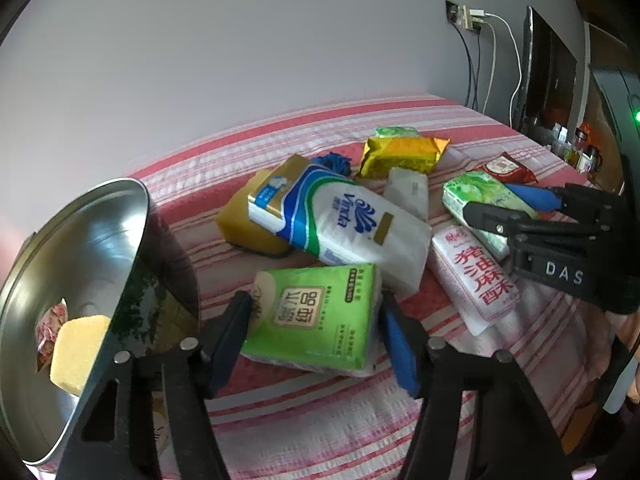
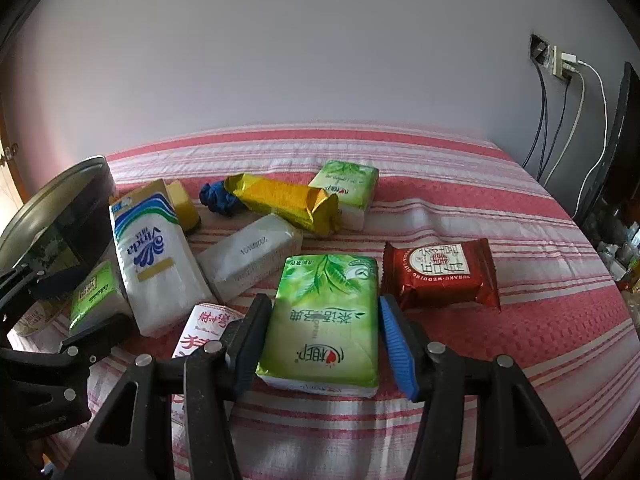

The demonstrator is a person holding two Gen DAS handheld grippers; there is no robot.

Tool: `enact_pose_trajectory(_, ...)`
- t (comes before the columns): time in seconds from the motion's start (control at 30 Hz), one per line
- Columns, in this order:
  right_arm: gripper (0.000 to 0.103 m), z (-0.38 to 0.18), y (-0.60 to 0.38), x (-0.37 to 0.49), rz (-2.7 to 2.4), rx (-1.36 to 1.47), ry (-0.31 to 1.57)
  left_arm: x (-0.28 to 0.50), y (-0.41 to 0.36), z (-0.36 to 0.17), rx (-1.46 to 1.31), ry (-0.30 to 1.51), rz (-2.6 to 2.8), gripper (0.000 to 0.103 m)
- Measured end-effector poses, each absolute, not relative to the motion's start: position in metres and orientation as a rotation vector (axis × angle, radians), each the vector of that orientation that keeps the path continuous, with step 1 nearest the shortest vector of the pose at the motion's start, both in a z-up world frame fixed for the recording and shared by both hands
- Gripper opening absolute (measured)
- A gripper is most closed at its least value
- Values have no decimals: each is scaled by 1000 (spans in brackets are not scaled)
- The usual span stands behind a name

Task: Organize objects
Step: 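Grasp the green leaf-print tissue pack with the right gripper while the left approaches the green square packet, then grasp the green square packet with the left gripper while the right lifts the tissue pack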

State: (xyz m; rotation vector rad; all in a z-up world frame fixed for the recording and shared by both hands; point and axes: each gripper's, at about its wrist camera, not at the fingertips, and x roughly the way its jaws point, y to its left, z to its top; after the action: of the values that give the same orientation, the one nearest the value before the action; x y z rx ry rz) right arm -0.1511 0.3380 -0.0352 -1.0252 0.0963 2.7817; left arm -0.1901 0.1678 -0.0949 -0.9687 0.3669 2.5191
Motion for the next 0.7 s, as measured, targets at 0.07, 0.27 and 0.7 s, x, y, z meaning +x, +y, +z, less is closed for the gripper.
enact_pose_trajectory(0.07,57,-34,338,-149,2790,-1000,99,-191,166,-94,-960,353,2521,63)
enact_pose_trajectory(0.27,57,-30,337,-143,2805,-936,96,-188,163,-89,-907,329,2554,63)
enact_pose_trajectory(0.7,57,-21,336,-126,2850,-763,108,-177,157,-79,-764,297,2617,63)
